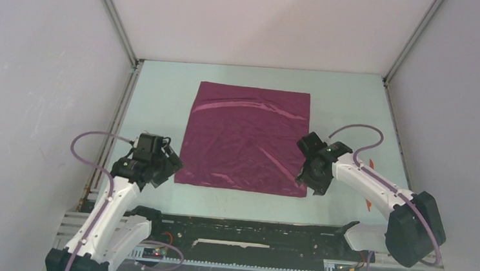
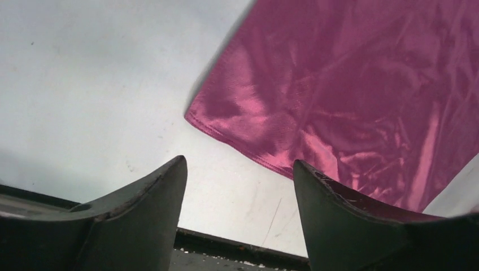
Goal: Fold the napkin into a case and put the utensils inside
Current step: Pick up the flattened napkin from the center of the board.
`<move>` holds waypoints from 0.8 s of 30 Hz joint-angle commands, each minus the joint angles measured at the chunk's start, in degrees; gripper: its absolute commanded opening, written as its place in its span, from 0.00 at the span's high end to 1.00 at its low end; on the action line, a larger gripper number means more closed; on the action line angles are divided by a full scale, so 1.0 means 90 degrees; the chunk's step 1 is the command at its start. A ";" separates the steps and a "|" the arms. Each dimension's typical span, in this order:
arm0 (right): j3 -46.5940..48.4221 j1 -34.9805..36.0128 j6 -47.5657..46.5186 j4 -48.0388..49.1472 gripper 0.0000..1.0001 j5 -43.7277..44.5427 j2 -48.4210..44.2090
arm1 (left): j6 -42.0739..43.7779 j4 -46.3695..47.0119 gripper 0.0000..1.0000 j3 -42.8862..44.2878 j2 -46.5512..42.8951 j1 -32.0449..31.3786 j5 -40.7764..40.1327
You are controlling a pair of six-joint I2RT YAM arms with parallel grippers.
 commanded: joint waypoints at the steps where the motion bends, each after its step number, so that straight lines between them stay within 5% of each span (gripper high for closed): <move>1: -0.0542 0.0076 0.1227 -0.0101 0.41 0.0210 -0.0387 | -0.1054 -0.0337 0.22 -0.0155 -0.0444 0.0013 -0.0552; 24: -0.0951 0.0135 0.1891 0.0821 0.48 0.0183 0.0382 | -0.1111 -0.0194 0.28 -0.0200 0.0164 0.0015 -0.0462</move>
